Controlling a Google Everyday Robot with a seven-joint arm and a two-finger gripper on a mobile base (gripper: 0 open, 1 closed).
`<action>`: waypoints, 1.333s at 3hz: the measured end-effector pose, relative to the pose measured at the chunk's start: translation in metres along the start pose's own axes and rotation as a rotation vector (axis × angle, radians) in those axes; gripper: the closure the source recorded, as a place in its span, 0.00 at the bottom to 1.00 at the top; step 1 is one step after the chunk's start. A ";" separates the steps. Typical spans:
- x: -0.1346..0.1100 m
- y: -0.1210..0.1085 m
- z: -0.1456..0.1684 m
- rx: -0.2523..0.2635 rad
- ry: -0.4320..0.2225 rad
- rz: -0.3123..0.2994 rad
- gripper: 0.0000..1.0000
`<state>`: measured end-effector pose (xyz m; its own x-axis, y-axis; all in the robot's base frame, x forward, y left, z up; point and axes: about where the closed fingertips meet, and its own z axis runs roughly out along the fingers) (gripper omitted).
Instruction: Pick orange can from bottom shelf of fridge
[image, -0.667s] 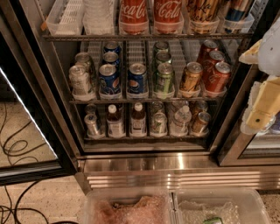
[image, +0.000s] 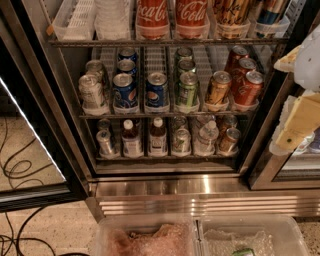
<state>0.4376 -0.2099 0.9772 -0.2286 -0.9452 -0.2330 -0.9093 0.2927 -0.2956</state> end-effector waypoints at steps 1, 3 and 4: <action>-0.004 0.028 -0.002 0.075 -0.071 0.035 0.00; -0.015 0.029 0.040 0.217 -0.189 0.091 0.00; -0.021 0.017 0.034 0.274 -0.211 0.090 0.00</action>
Offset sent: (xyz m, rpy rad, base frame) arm 0.0062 0.0311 -0.0284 0.2296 -0.4357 -0.1011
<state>0.4393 -0.1799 0.9458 -0.2005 -0.8715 -0.4476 -0.7551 0.4285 -0.4962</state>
